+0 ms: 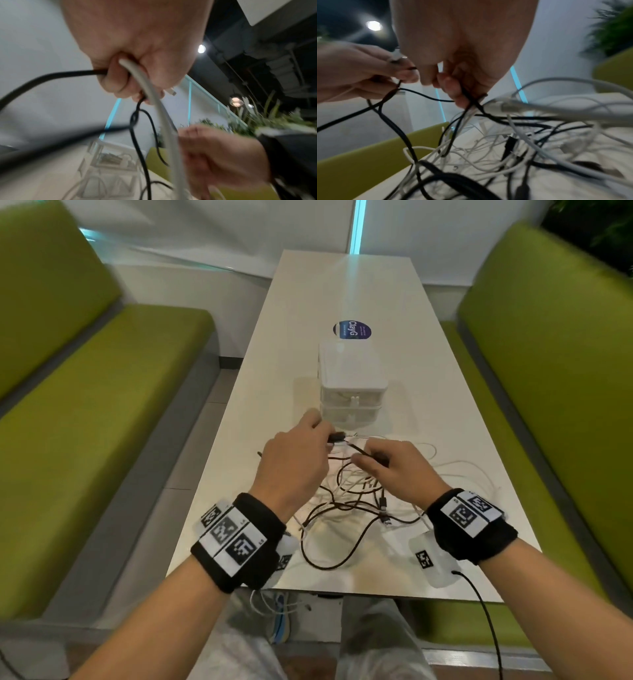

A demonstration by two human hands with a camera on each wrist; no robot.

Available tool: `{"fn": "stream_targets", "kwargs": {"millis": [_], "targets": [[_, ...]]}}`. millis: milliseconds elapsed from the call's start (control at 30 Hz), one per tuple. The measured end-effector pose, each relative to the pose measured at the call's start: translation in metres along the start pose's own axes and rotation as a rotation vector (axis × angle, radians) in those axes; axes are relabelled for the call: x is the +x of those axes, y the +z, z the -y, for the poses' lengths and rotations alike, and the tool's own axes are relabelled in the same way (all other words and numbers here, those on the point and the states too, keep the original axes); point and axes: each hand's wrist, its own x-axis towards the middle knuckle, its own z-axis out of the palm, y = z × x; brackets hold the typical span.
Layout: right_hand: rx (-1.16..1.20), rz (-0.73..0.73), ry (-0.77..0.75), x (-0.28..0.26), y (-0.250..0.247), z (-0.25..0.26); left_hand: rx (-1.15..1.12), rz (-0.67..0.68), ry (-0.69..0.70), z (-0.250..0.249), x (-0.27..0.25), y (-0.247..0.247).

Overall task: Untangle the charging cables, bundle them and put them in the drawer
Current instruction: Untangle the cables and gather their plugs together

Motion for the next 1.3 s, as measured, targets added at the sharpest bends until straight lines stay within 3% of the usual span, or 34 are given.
{"fn": "stream_targets", "kwargs": {"millis": [133, 167, 233, 367, 433, 567, 633, 767, 933, 1100, 1200, 1300], "targets": [[-0.203, 0.214, 0.134, -0.009, 0.006, -0.019, -0.225, -0.496, -0.119, 0.024, 0.004, -0.042], [-0.201, 0.232, 0.161, -0.011, 0.009, -0.022, -0.235, -0.549, -0.128, 0.030, 0.006, -0.051], [-0.183, 0.219, 0.179, -0.010, 0.013, -0.024, -0.171, -0.482, -0.121, 0.034, 0.010, -0.056], [-0.271, 0.227, 0.137, -0.004, 0.016, -0.018, -0.012, -0.195, -0.210, 0.044, 0.014, -0.027], [-0.297, 0.233, 0.152, -0.004, 0.016, -0.017, -0.023, -0.165, -0.234, 0.049, 0.011, -0.019], [-0.305, 0.215, 0.186, -0.001, 0.020, -0.013, -0.158, -0.254, -0.010, 0.031, 0.005, -0.015], [-0.301, 0.175, 0.167, 0.001, 0.022, -0.009, -0.161, -0.179, 0.106, 0.012, 0.001, -0.008], [-0.282, 0.140, 0.072, -0.001, 0.019, 0.000, 0.057, 0.104, 0.094, -0.007, -0.003, 0.019], [-0.258, 0.151, 0.051, -0.005, 0.011, 0.004, 0.135, 0.196, 0.072, -0.010, -0.002, 0.018], [-0.201, 0.144, 0.133, -0.008, 0.012, -0.008, -0.074, -0.091, 0.040, -0.003, 0.001, -0.020], [-0.196, 0.164, 0.110, -0.010, 0.013, -0.013, -0.284, -0.322, -0.015, 0.007, -0.003, -0.038], [-0.191, 0.154, 0.108, -0.010, 0.013, -0.014, -0.387, -0.457, 0.015, 0.013, -0.007, -0.045]]}}
